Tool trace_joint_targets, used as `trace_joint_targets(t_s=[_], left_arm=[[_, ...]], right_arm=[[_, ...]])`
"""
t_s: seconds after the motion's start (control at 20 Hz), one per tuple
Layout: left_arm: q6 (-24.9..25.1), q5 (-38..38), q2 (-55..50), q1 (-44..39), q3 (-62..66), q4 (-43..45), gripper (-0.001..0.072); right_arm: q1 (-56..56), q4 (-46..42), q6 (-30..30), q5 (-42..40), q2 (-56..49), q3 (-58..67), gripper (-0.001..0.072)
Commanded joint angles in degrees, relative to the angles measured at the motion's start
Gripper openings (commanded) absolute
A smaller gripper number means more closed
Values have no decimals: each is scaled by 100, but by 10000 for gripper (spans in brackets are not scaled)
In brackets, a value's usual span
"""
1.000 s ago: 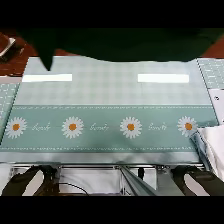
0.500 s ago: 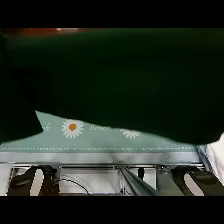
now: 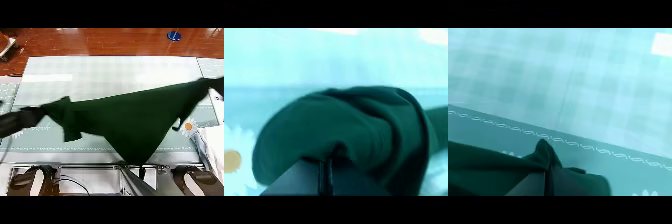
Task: Fold the shirts.
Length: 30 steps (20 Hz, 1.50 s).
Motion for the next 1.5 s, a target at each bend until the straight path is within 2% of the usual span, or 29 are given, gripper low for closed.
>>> trace_joint_targets(t_s=[0.0, 0.2, 0.3, 0.35, 0.4, 0.45, 0.55, 0.65, 0.7, 0.75, 0.85, 1.0, 1.1, 1.2, 1.45], left_arm=[[592, 1316, -964, -557, -1281, -385, 17], [748, 2651, -2651, -1043, -992, -387, 18], [745, 2662, -3331, -1082, -667, -389, 18], [745, 2583, -3589, -1082, -505, -387, 36], [745, 2415, -3810, -1071, -323, -380, 283], [743, 2179, -3974, -1051, -122, -330, 508], [741, 1434, -4100, -811, 474, 514, 511], [660, 726, -4019, -295, 1032, 1163, 510], [660, 581, -3915, 28, 1174, 1108, 510], [684, 570, -3768, 348, 1189, 752, 510], [1132, 564, -3633, 568, 942, -267, 510], [1460, 833, -3936, 22, 431, -435, 509], [1539, 1421, -4328, -542, 396, -498, 509], [1530, 2055, -4660, -1038, 404, -520, 509], [1530, 1871, -5539, -1969, 876, -518, 507]], right_arm=[[-4, 240, -184, -1193, -1403, -334, 25], [-4, 1165, -282, -1266, -3595, 885, 25], [-4, 1552, -192, -1257, -4387, 1458, 25], [-7, 1729, -136, -1268, -4680, 1655, 73], [-9, 1810, -138, -1274, -4857, 1770, 326], [-26, 1753, -173, -1161, -4964, 1886, 413], [-249, 1311, -166, -599, -4927, 2100, 411], [-715, 323, -186, 203, -4634, 2133, 404], [-1003, -129, -103, 474, -4415, 2013, 403], [-1386, -269, 264, 431, -4065, 1606, 400], [-1961, 85, 361, -138, -3261, 232, 399], [-2218, 516, -166, -638, -2146, -2039, 400], [-2214, 601, -240, -876, -1565, -3178, 400], [-2214, 603, -232, -955, -1189, -3794, 400], [-2151, 1102, -291, -535, -938, -4618, 400]])
